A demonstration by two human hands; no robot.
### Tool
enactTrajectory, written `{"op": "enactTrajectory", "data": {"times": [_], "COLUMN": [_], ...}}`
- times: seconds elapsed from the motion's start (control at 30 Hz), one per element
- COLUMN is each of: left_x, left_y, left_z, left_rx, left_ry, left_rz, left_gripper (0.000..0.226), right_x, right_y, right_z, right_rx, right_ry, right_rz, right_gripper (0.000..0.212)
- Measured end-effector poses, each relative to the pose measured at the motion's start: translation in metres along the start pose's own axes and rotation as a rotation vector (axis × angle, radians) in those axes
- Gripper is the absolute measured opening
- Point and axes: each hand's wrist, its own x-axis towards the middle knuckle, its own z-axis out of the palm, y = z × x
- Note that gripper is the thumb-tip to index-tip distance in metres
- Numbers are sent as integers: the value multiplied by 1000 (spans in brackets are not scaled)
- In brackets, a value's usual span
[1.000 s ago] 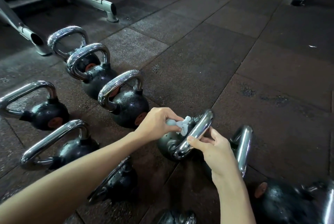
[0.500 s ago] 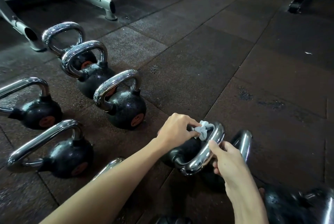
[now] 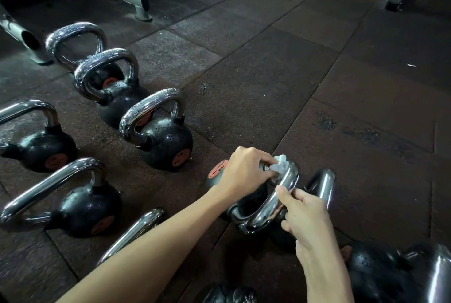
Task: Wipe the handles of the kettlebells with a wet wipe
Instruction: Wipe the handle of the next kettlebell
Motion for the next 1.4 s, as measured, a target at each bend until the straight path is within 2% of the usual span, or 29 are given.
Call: {"op": "enactTrajectory", "data": {"times": [0.27, 0.33, 0.43, 0.63, 0.8, 1.03, 1.23, 1.4], "left_x": [1, -4, -12, -7, -2, -13, -19, -21], "left_y": [2, 7, 7, 3, 4, 12, -19, -19], "left_z": [0, 3, 3, -21, -23, -28, -34, -35], "left_rx": [-23, -26, -26, -148, -96, -35, -68, -108], "left_ry": [-68, -111, -182, -100, -207, -365, -367, -318], "left_rz": [-53, -10, 68, -3, -8, 111, 57, 41], "left_gripper": [17, 10, 14, 22, 24, 23, 23, 27], "right_x": [-4, -3, -1, -3, 1, 6, 5, 4], "right_y": [-1, -1, -4, -5, -6, -8, -14, -23], "right_z": [-3, -3, -3, -3, -2, -2, 1, 9], "right_rx": [-35, -35, 5, -27, -50, -22, -54, -62], "right_ry": [-2, -8, -30, -27, -14, -28, -33, -28], "right_rz": [13, 16, 62, 77, 60, 60, 50, 19], "right_gripper": [34, 32, 30, 36, 40, 36, 30, 30]}}
